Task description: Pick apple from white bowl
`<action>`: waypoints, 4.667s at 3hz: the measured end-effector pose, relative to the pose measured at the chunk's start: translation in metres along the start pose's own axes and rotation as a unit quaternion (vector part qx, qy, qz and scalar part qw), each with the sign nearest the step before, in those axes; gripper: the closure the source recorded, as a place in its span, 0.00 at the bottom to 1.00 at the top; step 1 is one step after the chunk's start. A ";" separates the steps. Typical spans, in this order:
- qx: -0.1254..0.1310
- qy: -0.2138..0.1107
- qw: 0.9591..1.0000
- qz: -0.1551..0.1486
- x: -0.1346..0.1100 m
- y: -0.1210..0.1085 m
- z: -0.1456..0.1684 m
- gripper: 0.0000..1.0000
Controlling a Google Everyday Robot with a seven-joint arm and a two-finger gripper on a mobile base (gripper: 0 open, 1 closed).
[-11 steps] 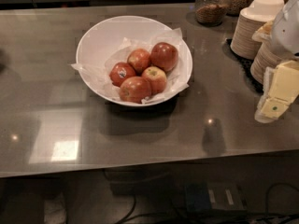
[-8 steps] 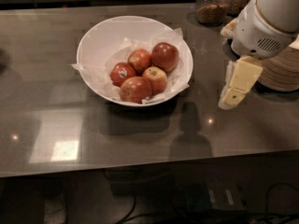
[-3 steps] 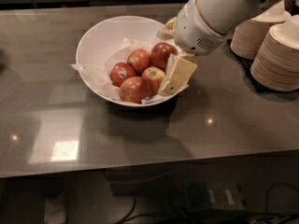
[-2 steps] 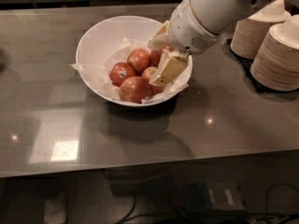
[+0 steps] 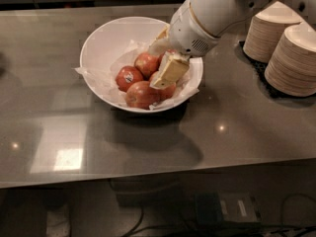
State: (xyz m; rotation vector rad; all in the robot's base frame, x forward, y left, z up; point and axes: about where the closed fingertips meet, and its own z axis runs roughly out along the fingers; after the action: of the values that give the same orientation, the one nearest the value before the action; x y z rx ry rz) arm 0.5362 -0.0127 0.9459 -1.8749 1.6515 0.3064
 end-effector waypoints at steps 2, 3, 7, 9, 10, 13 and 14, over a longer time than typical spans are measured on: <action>-0.055 -0.003 0.998 0.009 0.003 0.008 0.042 0.35; -0.084 0.005 0.996 0.016 0.004 0.015 0.062 0.39; -0.112 0.016 0.993 0.031 0.010 0.022 0.082 0.59; -0.112 0.016 0.993 0.031 0.010 0.022 0.082 1.00; -0.110 0.005 0.993 0.035 0.010 0.022 0.078 1.00; -0.053 -0.109 0.992 0.037 -0.011 0.002 0.008 1.00; -0.021 -0.117 0.992 0.031 -0.014 -0.008 -0.029 1.00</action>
Offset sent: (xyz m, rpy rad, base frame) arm 0.0058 0.0319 -0.0616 -0.0261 0.1710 0.0674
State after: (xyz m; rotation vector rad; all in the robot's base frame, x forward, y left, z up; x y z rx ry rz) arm 0.5346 -0.0181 0.9785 -1.7452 1.5558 0.5692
